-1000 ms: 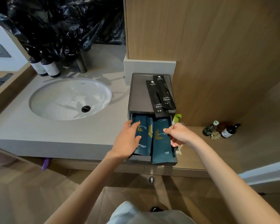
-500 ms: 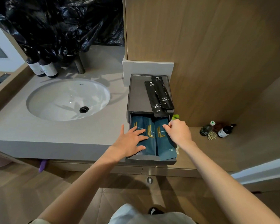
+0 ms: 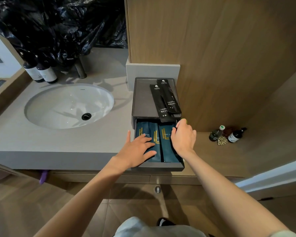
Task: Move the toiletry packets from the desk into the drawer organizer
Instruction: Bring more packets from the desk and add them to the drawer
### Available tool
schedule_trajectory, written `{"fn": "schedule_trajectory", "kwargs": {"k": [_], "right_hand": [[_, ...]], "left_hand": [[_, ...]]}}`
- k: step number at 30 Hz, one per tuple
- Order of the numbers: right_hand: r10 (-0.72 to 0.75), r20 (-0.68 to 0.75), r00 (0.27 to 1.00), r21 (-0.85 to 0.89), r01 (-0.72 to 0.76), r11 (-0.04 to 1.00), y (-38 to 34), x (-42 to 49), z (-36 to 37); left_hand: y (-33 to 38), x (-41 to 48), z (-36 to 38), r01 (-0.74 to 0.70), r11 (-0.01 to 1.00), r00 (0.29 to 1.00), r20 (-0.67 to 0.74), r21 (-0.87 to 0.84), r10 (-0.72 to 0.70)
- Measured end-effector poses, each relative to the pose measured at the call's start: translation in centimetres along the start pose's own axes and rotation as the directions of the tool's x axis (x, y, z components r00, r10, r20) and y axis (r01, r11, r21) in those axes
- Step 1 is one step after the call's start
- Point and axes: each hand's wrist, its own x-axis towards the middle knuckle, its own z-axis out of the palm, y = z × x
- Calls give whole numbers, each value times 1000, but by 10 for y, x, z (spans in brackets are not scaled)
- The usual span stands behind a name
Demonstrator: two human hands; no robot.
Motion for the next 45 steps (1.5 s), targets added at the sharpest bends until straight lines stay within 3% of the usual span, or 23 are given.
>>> {"fn": "schedule_trajectory", "kwargs": {"k": [2, 5, 8, 10, 13, 22, 25, 27, 30, 33, 35, 38, 41, 45], "right_hand": [[-49, 13, 999, 52, 48, 998, 2, 0, -2], [-276, 135, 952, 50, 272, 961, 7, 0, -13], [-481, 416, 772, 102, 486, 868, 5, -9, -39], [-516, 571, 639, 65, 592, 804, 5, -18, -48], [-453, 678, 579, -66, 662, 747, 12, -25, -42], [-534, 594, 601, -274, 776, 568, 4, -18, -25], [-517, 581, 628, -228, 736, 637, -1, -11, -27], [-499, 513, 698, -135, 640, 756, -2, -8, -37], [-463, 263, 847, 36, 471, 882, -1, 1, -53], [-345, 86, 935, 212, 321, 923, -1, 24, -60], [-289, 58, 956, 274, 263, 925, -2, 43, -58], [-225, 107, 968, 298, 185, 936, -6, 71, -46], [-169, 226, 959, 313, 92, 945, -11, 90, -33], [-114, 341, 933, 240, 31, 970, -18, 103, -23]], "left_hand": [[0, -7, -1, 2, 997, 1000, 17, -79, -1], [-3, -18, -1, -15, 998, 998, 59, -62, 19], [-7, -21, 6, -54, 998, 996, 75, 24, 52], [-10, -20, 11, -76, 993, 994, 86, 88, 69], [-10, -20, 13, -77, 988, 992, 108, 137, 63], [-4, -22, 6, -54, 984, 986, 164, 171, 26], [-6, -25, 3, -47, 992, 989, 147, 121, 29], [-6, -25, -4, -41, 999, 993, 110, 2, 40], [-7, -21, -21, -46, 978, 998, -51, -205, 36], [-6, -6, -37, -73, 940, 966, -259, -333, -17], [1, 14, -45, -9, 828, 950, -264, -560, -168], [8, 50, -50, 168, 538, 940, -31, -826, -341], [11, 76, -46, 286, 385, 926, 149, -877, -347], [12, 92, -43, 357, 52, 879, 316, -933, -357]]}}
